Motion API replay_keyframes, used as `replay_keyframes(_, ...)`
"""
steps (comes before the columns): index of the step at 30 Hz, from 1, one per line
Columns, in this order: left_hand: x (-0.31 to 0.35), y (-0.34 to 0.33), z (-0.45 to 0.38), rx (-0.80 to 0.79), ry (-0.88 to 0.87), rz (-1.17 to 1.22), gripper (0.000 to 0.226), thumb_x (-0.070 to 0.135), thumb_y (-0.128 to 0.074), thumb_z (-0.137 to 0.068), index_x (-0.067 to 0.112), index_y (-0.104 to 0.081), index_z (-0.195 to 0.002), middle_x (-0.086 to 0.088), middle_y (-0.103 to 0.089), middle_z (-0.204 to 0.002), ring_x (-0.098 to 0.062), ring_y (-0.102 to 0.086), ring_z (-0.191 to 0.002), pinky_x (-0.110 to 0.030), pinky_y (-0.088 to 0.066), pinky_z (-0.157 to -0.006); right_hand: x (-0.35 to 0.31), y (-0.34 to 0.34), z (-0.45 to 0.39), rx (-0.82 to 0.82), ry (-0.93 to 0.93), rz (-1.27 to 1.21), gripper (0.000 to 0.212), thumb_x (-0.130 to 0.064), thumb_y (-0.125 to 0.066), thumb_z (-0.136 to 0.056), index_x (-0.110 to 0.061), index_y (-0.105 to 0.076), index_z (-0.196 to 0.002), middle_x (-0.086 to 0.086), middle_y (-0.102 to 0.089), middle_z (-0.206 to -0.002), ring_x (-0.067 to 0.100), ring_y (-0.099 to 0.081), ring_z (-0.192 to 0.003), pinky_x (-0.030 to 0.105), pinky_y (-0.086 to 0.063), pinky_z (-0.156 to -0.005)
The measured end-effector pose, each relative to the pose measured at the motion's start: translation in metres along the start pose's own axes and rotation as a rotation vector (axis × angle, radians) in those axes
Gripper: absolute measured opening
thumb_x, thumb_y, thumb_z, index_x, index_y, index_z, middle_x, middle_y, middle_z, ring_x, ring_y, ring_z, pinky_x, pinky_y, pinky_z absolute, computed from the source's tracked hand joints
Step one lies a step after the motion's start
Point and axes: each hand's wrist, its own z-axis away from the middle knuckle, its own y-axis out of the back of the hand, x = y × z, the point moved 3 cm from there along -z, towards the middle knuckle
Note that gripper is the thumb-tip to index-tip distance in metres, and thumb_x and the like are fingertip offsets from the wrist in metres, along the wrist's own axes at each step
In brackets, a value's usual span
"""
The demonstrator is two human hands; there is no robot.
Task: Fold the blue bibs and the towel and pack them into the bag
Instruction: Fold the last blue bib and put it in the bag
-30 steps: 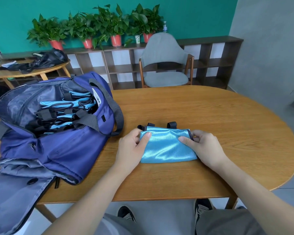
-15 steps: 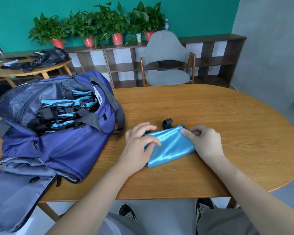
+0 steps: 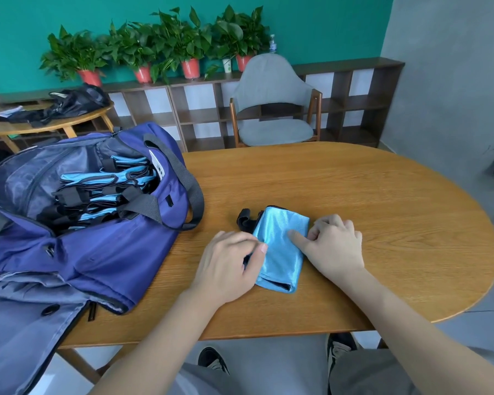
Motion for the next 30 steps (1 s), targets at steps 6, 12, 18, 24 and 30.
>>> replay_keyframes(6, 0.0, -0.003, -0.001, 0.013, -0.01, -0.012, 0.019, 0.029, -0.062, -0.087, 0.025, -0.079, -0.095, 0.016, -0.067, -0.102, -0.006, -0.06, -0.097, -0.038, -0.047, -0.082, -0.001, 0.0, 0.002, -0.046, 0.1, -0.177, 0.027, -0.054, -0.076, -0.077, -0.032, -0.06, -0.077, -0.021, -0.054, -0.11, 0.01, -0.045, -0.107, 0.032, -0.03, -0.095)
replay_keyframes(12, -0.001, 0.006, -0.002, 0.081, 0.014, 0.152, 0.019, 0.029, -0.065, -0.085, 0.028, -0.078, -0.1, 0.009, -0.055, -0.141, -0.013, -0.044, -0.137, -0.041, -0.032, -0.109, -0.002, 0.001, 0.008, -0.095, 0.153, -0.635, 0.019, -0.023, -0.08, -0.084, -0.019, -0.062, -0.086, 0.001, -0.071, -0.078, 0.019, -0.068, -0.076, 0.038, -0.052, -0.074)
replay_keyframes(18, -0.005, 0.024, -0.031, -0.077, 0.191, 0.388, 0.02, 0.027, -0.074, -0.087, 0.04, -0.079, -0.102, 0.018, -0.046, -0.15, -0.005, -0.035, -0.145, -0.045, -0.032, -0.119, 0.001, 0.002, 0.006, -0.148, 0.193, -0.799, 0.024, -0.012, -0.081, -0.084, -0.014, -0.057, -0.089, 0.0, -0.068, -0.074, 0.023, -0.066, -0.07, 0.04, -0.055, -0.074)
replay_keyframes(24, 0.012, 0.026, -0.081, -0.539, 0.162, 0.45, 0.024, 0.022, -0.076, -0.089, 0.045, -0.08, -0.095, 0.025, -0.036, -0.155, 0.008, -0.029, -0.143, -0.039, -0.024, -0.123, 0.005, 0.003, 0.006, -0.218, 0.249, -0.96, 0.021, 0.001, -0.074, -0.087, -0.014, -0.059, -0.088, 0.003, -0.065, -0.078, 0.014, -0.061, -0.077, 0.028, -0.05, -0.076)
replay_keyframes(30, 0.015, 0.016, -0.1, -0.827, 0.242, 0.497, 0.013, 0.027, -0.079, -0.088, 0.03, -0.083, -0.1, 0.022, -0.068, -0.117, 0.015, -0.053, -0.117, -0.02, -0.036, -0.105, 0.006, 0.006, 0.008, -0.249, 0.235, -1.046, 0.022, 0.004, -0.075, -0.086, -0.012, -0.061, -0.09, 0.004, -0.069, -0.082, 0.012, -0.065, -0.078, 0.023, -0.051, -0.073)
